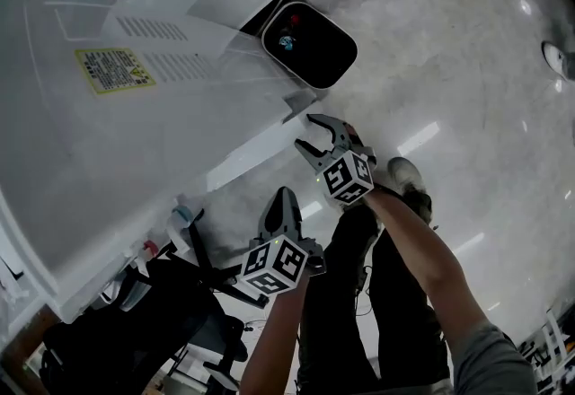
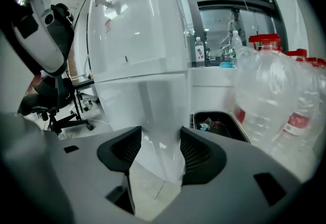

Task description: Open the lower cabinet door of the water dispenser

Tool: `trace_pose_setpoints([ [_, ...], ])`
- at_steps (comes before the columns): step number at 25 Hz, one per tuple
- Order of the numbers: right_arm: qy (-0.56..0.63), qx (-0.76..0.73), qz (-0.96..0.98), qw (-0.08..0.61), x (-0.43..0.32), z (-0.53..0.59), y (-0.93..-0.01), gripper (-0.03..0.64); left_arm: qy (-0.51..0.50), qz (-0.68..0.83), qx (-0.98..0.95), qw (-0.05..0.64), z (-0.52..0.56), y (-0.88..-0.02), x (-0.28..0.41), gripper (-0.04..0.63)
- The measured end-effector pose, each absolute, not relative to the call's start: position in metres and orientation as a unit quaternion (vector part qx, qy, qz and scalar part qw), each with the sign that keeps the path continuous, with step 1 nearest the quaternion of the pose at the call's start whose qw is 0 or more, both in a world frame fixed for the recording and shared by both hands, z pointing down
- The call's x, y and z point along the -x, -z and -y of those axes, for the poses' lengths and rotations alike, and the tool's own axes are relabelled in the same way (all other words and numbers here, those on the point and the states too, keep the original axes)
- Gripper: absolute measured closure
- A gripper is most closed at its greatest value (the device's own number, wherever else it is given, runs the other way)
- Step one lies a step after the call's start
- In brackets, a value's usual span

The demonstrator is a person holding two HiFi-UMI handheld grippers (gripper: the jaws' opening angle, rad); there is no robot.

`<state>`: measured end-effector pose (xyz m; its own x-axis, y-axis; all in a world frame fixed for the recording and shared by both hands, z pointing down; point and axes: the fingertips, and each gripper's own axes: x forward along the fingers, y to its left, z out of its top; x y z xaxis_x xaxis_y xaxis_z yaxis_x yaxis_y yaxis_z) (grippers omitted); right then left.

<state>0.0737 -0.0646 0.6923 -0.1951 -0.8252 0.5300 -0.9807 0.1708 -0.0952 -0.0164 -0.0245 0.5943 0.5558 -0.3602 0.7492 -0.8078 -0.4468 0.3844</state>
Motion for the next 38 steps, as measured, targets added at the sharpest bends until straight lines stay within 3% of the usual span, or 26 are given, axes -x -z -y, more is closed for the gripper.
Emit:
trace_pose_setpoints([
  [13,-0.215,-0.54,0.792,0.187,-0.075,0.042,-0.681,0.377,-0.287,0.373,-0.799,0.375,0.021,-0.584,0.022,0.584],
  [26,-0.157,-0.373,0.877,0.26,-0.074,0.047,-0.637,0.377,-0.303,0.361,-0.794,0.383,0.012,-0.561,0.012,0.584],
  [38,-0.141,-0.315,0.894,0.286,-0.076,0.055,-0.64,0.392,-0.298,0.385,-0.779,0.396,0.018,-0.556,-0.001,0.584],
])
